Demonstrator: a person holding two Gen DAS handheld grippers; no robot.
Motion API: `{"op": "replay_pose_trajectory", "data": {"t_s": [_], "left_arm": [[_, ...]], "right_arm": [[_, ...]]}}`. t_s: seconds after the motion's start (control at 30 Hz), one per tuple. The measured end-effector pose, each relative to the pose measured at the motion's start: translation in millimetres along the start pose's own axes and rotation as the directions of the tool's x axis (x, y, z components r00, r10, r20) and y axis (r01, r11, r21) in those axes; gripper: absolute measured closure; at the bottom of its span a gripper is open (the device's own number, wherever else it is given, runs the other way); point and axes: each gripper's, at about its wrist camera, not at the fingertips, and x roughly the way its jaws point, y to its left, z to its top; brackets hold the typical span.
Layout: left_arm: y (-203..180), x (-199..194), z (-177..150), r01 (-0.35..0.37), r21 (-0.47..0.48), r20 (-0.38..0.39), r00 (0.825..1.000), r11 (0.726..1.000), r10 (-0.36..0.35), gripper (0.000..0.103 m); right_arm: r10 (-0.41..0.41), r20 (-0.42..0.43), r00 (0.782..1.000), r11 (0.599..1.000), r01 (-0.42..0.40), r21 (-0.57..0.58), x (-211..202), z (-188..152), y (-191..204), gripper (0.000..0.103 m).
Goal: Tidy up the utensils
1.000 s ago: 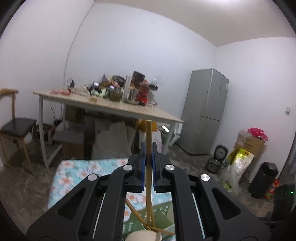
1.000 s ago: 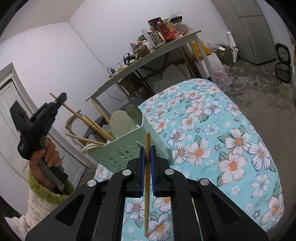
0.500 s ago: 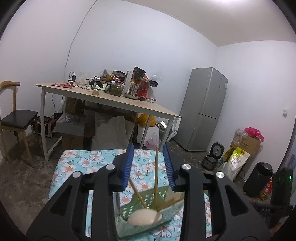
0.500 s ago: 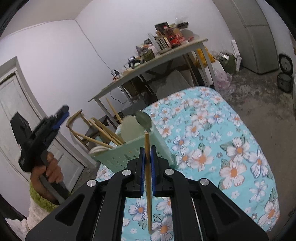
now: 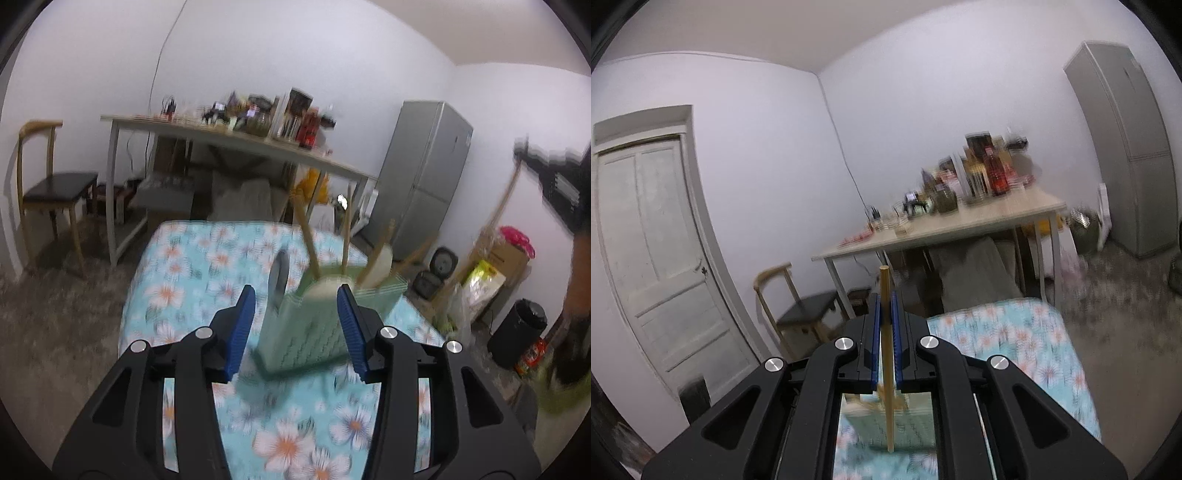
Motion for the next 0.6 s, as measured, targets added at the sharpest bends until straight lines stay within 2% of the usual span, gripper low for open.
{"op": "replay_pose_trajectory", "data": {"t_s": [0.13, 0.27, 0.43, 0.6], "left_arm": [[6, -1, -26, 0.017, -0.021, -0.048, 0.999, 1.000, -0.018, 0.059], [2, 3, -45, 0.049, -0.010, -0.089, 0.995, 0.999, -0.050, 0.055], [-10, 8, -55, 0.069, 0.027, -0.112, 0.992, 0.997, -0.066, 0.053], [-9, 4, -55, 0.068, 0.039, -0.096, 0.993, 0.997, -0.064, 0.053]], "right_arm": [[-0.008, 0.039, 0.999, 0.999, 0.009, -0.050, 15, 22, 12, 0.097], [-0.029, 0.044, 0.999, 0.996, 0.033, -0.078, 41, 32, 19, 0.097], [-0.036, -0.003, 0.999, 0.997, 0.036, -0.065, 80, 31, 21, 0.097], [-0.031, -0.006, 1.000, 0.997, 0.030, -0.069, 88, 34, 25, 0.097]]}}
